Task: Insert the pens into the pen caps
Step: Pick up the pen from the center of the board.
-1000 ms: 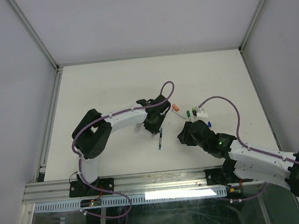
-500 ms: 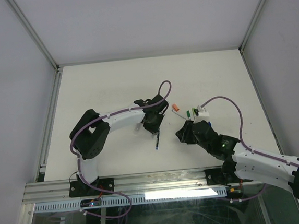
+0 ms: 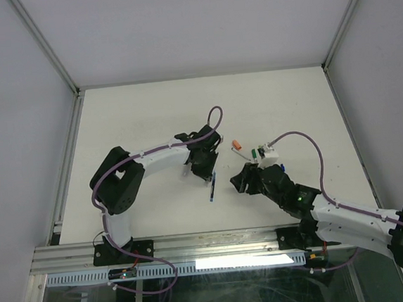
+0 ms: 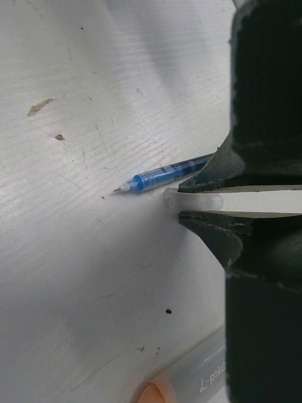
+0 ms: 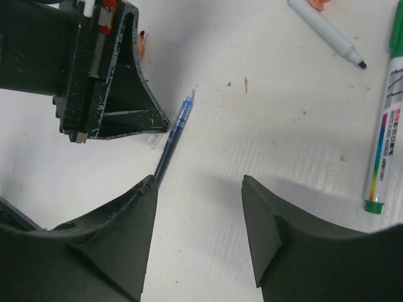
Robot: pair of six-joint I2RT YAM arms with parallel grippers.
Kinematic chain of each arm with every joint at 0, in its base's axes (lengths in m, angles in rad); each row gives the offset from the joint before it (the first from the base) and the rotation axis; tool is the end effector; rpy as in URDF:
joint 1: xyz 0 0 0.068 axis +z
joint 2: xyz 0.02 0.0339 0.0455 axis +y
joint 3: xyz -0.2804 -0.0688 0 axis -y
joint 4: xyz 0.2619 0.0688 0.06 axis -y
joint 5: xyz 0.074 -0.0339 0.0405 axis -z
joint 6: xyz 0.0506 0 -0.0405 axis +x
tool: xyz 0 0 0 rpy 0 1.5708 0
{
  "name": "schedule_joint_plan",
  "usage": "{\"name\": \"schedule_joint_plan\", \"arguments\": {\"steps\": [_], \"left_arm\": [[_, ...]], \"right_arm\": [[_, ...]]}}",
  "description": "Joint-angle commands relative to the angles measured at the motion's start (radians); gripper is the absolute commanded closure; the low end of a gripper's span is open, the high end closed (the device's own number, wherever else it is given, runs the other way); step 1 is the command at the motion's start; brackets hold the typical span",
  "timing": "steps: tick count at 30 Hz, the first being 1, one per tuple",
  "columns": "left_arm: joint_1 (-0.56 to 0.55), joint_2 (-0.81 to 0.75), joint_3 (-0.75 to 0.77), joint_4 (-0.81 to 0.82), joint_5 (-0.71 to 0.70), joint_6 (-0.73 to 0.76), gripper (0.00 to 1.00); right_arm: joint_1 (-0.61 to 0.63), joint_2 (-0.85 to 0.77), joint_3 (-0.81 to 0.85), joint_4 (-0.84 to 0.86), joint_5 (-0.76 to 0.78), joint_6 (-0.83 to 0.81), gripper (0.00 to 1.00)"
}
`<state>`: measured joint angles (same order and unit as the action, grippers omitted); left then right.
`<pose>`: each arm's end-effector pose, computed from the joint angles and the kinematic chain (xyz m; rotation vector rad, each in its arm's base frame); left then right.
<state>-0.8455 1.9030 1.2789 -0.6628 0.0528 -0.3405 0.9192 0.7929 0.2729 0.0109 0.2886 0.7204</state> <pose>0.2593 -0.2965 0.1547 0.7404 2.8254 -0.2972 0.1250 0.1402 0.1755 -0.0305 2.1344 0.7018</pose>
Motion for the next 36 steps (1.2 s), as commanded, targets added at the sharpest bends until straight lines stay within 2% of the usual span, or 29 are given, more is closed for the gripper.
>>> {"name": "schedule_joint_plan", "arguments": {"steps": [1, 3, 9, 15, 19, 23, 27, 31, 34, 36], "left_arm": [[0.017, -0.041, -0.027, 0.025, 0.038, -0.009, 0.96], [0.020, -0.047, -0.031, 0.027, 0.038, -0.008, 0.96], [0.027, -0.070, -0.037, 0.029, 0.045, -0.005, 0.96], [0.033, -0.090, -0.045, 0.031, 0.058, 0.002, 0.95], [0.033, -0.094, -0.052, 0.030, 0.059, 0.004, 0.94], [0.034, -0.078, -0.044, 0.016, 0.051, 0.005, 0.88], [0.034, -0.085, -0.039, 0.010, 0.032, -0.004, 0.77], [0.035, -0.109, -0.014, -0.005, 0.010, -0.010, 0.67], [0.034, -0.118, 0.013, -0.016, 0.009, -0.020, 0.62], [0.033, -0.120, 0.032, -0.017, 0.014, -0.033, 0.60]], "right_arm": [[0.003, 0.025, -0.013, 0.230, 0.041, -0.093, 0.41], [0.004, 0.040, -0.052, 0.334, 0.054, -0.173, 0.41], [0.004, 0.091, -0.172, 0.720, -0.139, -0.542, 0.41], [0.004, 0.180, -0.165, 0.802, -0.322, -0.819, 0.37], [0.004, 0.261, -0.147, 0.848, -0.366, -0.905, 0.33], [0.004, 0.323, -0.118, 0.874, -0.311, -0.860, 0.32], [0.004, 0.310, -0.094, 0.806, -0.175, -0.684, 0.32], [0.004, 0.228, -0.060, 0.588, -0.042, -0.454, 0.33], [0.004, 0.166, -0.018, 0.368, -0.032, -0.435, 0.33], [0.004, 0.128, 0.005, 0.228, 0.077, -0.183, 0.34]]}}
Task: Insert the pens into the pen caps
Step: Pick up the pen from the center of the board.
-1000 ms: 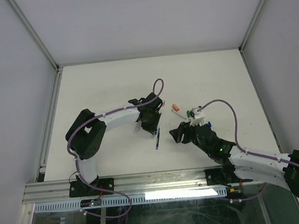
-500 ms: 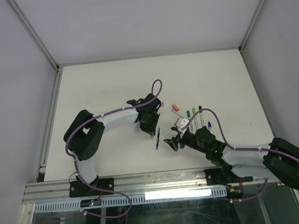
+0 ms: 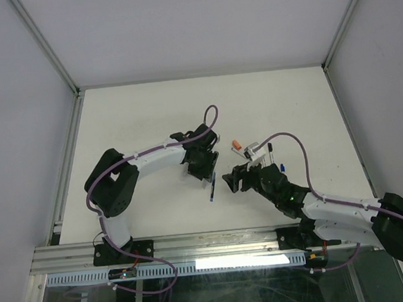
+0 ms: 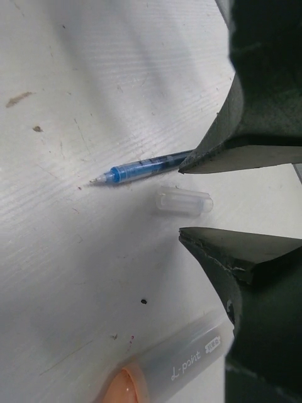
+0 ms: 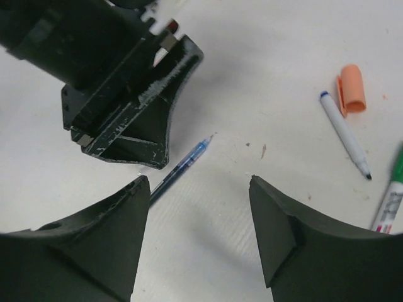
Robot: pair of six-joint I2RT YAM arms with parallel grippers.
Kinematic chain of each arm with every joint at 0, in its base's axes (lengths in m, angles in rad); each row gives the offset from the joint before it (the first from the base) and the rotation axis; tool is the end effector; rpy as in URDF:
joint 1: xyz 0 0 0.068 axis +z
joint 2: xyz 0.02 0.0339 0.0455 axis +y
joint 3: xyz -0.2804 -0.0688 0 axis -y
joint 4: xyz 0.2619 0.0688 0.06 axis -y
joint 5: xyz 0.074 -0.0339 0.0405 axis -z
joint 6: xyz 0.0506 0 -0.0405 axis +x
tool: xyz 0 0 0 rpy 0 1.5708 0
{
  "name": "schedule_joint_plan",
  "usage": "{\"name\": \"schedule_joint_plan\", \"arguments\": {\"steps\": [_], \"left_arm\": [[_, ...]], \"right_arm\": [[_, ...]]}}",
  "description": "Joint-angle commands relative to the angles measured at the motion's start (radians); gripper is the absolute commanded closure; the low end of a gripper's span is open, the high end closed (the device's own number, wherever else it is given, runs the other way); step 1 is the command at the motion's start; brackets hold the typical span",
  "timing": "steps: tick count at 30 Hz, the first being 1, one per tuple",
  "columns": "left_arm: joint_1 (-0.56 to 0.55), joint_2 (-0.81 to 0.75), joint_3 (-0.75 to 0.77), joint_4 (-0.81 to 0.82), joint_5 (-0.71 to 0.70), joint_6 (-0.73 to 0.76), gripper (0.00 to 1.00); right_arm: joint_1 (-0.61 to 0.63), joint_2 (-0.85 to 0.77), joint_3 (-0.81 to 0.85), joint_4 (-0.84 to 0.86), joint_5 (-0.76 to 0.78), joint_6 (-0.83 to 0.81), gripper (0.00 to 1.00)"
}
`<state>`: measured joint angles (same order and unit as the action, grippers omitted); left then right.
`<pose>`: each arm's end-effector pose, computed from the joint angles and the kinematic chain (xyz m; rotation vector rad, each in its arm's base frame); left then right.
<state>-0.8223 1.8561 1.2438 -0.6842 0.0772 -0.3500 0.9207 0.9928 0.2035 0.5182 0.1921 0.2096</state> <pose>0.2567 -0.2821 0.1613 0.7028 2.8535 -0.3189 0.1366 0.1637 0.1716 -0.5244 1.8067 0.6110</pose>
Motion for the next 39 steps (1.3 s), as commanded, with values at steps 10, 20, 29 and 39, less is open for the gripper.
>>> {"name": "schedule_joint_plan", "arguments": {"steps": [10, 20, 29, 39], "left_arm": [[-0.033, -0.037, 0.116, -0.007, -0.059, -0.067, 0.58], [-0.074, 0.047, 0.154, -0.017, -0.126, -0.063, 0.60], [-0.080, 0.097, 0.171, -0.023, -0.136, -0.046, 0.66], [-0.083, 0.139, 0.196, -0.023, -0.129, -0.031, 0.80]], "right_arm": [[0.003, -0.199, 0.050, -0.458, 0.309, 0.521, 0.42], [0.003, -0.245, 0.035, -0.511, 0.324, 0.556, 0.44], [0.003, -0.268, 0.020, -0.529, 0.334, 0.581, 0.45], [0.003, -0.270, 0.021, -0.549, 0.336, 0.592, 0.45]]}}
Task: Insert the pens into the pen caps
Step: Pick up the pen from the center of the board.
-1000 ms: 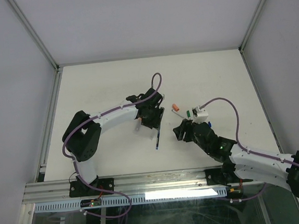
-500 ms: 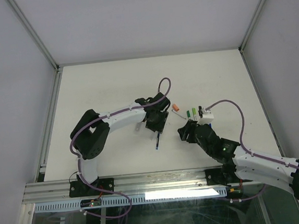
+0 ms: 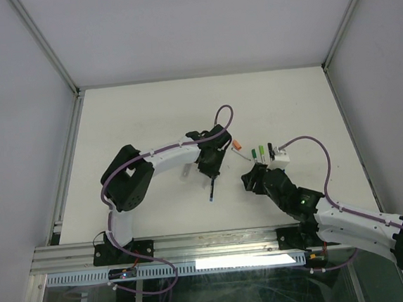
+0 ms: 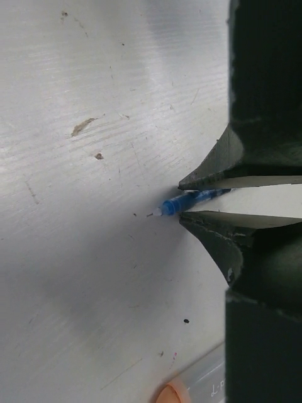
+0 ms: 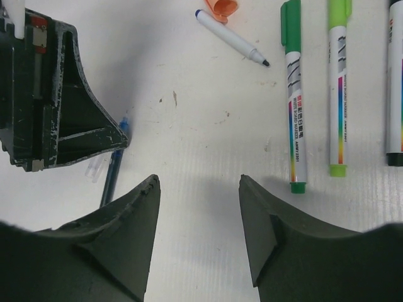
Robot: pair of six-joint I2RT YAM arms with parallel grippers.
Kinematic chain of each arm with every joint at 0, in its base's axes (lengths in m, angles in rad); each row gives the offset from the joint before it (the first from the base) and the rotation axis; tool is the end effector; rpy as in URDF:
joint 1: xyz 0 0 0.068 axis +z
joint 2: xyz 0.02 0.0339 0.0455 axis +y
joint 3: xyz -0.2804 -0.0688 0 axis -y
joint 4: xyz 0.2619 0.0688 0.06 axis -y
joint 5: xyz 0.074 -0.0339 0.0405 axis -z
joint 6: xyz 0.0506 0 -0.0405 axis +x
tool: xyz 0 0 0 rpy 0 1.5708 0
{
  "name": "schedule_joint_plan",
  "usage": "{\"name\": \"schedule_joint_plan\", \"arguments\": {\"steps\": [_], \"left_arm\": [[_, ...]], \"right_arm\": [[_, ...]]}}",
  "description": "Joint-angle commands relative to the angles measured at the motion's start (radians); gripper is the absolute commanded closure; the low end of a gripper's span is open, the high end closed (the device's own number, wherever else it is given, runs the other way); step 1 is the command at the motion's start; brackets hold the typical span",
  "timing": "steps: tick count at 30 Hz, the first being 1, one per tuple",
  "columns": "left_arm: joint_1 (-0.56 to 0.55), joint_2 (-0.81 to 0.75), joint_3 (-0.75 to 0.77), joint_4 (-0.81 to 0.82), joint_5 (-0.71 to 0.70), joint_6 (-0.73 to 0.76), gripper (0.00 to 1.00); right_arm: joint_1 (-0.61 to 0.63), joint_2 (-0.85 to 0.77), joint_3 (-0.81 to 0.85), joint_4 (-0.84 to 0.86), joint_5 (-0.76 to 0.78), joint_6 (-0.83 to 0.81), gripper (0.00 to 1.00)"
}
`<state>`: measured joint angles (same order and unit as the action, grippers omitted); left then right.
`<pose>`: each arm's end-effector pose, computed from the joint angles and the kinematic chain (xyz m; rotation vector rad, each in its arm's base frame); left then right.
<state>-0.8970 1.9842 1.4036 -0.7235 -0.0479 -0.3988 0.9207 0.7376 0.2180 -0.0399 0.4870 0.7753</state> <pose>0.2623 -0.3246 0.1566 0.7047 2.8078 -0.1791 0.1219 0.1212 0.1611 0.1343 2.0967 0.5222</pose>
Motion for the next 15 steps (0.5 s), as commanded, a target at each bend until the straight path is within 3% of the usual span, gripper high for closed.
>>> {"name": "schedule_joint_plan", "arguments": {"steps": [1, 6, 15], "left_arm": [[-0.008, 0.012, 0.036, 0.016, -0.002, 0.017, 0.84], [-0.008, 0.005, 0.034, 0.022, 0.000, 0.012, 0.95], [-0.007, -0.052, 0.079, 0.068, 0.091, -0.029, 0.97]], "right_arm": [[0.003, -0.018, 0.007, 0.007, 0.040, 0.027, 0.45], [0.003, -0.030, 0.007, -0.004, 0.035, 0.031, 0.45], [0.003, 0.019, 0.021, 0.053, -0.057, 0.166, 0.42]]}}
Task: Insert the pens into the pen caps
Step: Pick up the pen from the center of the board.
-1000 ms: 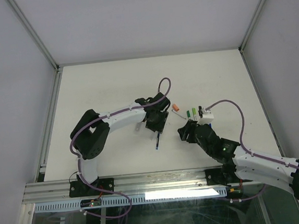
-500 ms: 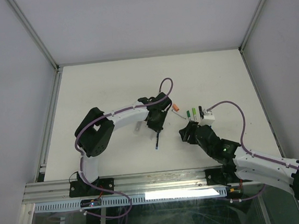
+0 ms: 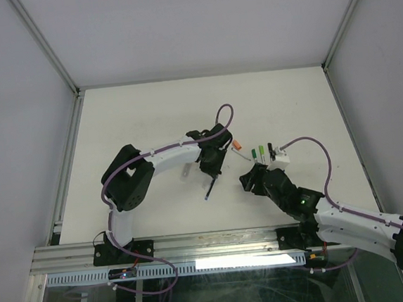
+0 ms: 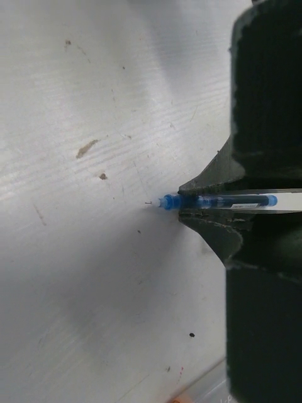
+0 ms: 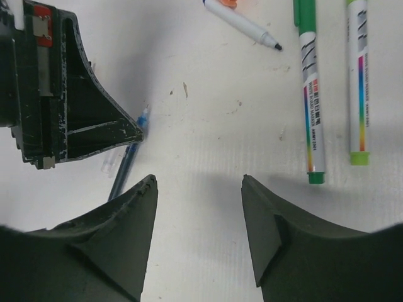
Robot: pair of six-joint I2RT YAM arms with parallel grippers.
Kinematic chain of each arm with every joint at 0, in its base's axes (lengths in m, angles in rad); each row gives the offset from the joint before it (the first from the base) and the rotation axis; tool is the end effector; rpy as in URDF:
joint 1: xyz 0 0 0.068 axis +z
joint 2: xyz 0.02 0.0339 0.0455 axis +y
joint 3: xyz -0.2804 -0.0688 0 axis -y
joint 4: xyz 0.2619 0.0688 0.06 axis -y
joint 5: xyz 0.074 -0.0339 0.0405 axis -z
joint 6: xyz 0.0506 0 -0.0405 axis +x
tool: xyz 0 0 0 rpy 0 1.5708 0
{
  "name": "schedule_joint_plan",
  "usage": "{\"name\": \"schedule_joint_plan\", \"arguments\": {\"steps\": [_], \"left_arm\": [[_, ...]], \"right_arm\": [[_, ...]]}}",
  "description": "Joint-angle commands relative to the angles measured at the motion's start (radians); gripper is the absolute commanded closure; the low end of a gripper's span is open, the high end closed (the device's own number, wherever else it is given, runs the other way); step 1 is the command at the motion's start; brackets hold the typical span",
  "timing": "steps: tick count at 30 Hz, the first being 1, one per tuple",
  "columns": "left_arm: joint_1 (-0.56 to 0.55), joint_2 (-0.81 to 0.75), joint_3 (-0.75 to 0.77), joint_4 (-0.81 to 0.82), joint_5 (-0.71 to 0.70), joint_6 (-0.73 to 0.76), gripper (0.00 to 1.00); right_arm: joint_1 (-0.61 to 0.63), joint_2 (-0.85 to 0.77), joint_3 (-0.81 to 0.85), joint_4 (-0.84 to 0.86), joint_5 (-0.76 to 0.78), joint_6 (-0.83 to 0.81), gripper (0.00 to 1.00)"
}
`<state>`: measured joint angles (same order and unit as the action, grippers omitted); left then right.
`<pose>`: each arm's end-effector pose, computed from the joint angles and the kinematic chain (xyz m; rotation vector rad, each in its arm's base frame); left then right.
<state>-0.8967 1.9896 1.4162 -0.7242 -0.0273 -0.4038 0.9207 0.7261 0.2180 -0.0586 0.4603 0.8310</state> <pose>0.2634 -0.3274 0.1580 0.7023 2.8140 -0.2098 0.1202 0.1209 0.1606 0.1763 2.1169 0.5723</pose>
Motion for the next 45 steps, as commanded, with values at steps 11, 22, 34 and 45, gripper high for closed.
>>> {"name": "schedule_joint_plan", "arguments": {"steps": [11, 22, 34, 45], "left_arm": [[-0.007, -0.097, 0.137, 0.123, 0.144, -0.093, 0.96], [-0.007, -0.104, 0.128, 0.161, 0.206, -0.127, 0.96], [-0.001, -0.123, 0.092, 0.179, 0.187, -0.125, 0.90], [0.043, -0.266, -0.067, 0.098, -0.036, 0.017, 0.44]], "right_arm": [[0.003, 0.181, 0.014, 0.341, -0.106, 0.255, 0.40], [0.001, 0.371, 0.024, 0.510, -0.122, 0.343, 0.48], [0.001, 0.453, 0.043, 0.590, -0.175, 0.292, 0.89], [0.000, 0.279, 0.011, 0.269, -0.061, 0.321, 1.00]]}}
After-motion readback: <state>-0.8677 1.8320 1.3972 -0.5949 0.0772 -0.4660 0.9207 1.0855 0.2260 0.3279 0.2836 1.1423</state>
